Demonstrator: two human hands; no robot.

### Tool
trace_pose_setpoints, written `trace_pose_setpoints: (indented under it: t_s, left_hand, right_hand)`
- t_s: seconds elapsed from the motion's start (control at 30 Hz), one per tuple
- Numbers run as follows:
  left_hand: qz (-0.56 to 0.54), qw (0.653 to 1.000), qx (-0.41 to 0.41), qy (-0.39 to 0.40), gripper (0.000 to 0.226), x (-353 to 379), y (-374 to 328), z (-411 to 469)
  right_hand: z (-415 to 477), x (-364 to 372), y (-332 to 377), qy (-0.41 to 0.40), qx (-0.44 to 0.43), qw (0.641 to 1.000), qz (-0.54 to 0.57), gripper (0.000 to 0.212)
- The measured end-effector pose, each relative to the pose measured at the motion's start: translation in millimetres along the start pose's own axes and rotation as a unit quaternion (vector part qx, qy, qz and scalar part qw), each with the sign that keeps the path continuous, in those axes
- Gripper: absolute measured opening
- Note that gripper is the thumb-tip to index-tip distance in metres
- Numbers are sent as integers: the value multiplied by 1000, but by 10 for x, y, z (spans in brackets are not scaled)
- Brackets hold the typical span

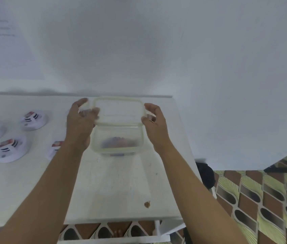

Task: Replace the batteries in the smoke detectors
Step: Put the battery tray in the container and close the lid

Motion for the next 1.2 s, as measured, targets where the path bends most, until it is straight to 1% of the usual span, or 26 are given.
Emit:
trace_pose_setpoints:
  t_s: [0.03,0.07,0.1,0.17,0.2,0.23,0.37,0.47,0.57,0.63,0.73,0.83,0.97,1.07,1.2]
  left_hand:
    - [-8,1000,-12,-3,57,10,14,103]
    - [-15,1000,-25,-3,64,18,42,215]
    - [-11,999,-33,2,63,28,71,320]
    - [10,999,-30,5,44,27,136,512]
    - [21,999,-27,0,35,9,170,597]
    - [37,999,-27,-6,32,-5,193,671]
    - [135,990,-42,-19,44,-75,257,961]
    - [201,977,-64,-20,46,-109,305,1097]
    - [250,965,-82,4,53,-151,384,1200]
    - [242,964,-105,28,55,-174,452,1255]
    - [160,976,-131,74,42,-143,531,1287]
    - [110,977,-146,111,31,-108,566,1293]
    - [137,972,-143,126,37,-106,599,1342]
    - [154,973,-122,122,45,-58,605,1345]
    - [181,973,-94,110,48,-7,629,1359]
  right_hand:
    - [85,7,-17,-25,7,1000,-4,45]
    - [173,6,-43,-50,17,999,-3,48]
    - [264,-1,-78,-70,32,997,0,51]
    - [442,-20,-129,-90,65,994,2,56]
    - [528,-27,-148,-91,78,993,-2,56]
    - [612,-35,-156,-90,85,992,-9,54]
    - [919,-49,-165,-80,102,989,-74,46]
    - [1108,-51,-231,-78,115,978,-154,48]
    - [1213,-45,-280,-75,139,966,-203,52]
    - [1245,-71,-300,-85,154,963,-206,53]
    - [1246,-114,-311,-74,190,965,-163,53]
    - [1239,-133,-326,-45,214,964,-151,46]
    - [1226,-117,-370,-26,225,968,-111,35]
    - [1237,-102,-384,-19,224,968,-110,41]
    - [1285,-93,-369,-6,232,966,-117,44]
Point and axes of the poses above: each hand's wrist, its own z-axis towards the middle knuckle, its own x-axis out of the palm, y = z × x, the point moved 1 cm from there along z, towards the middle knuckle, and after that the axes turned 13 degrees about y, right-handed, at the moved point
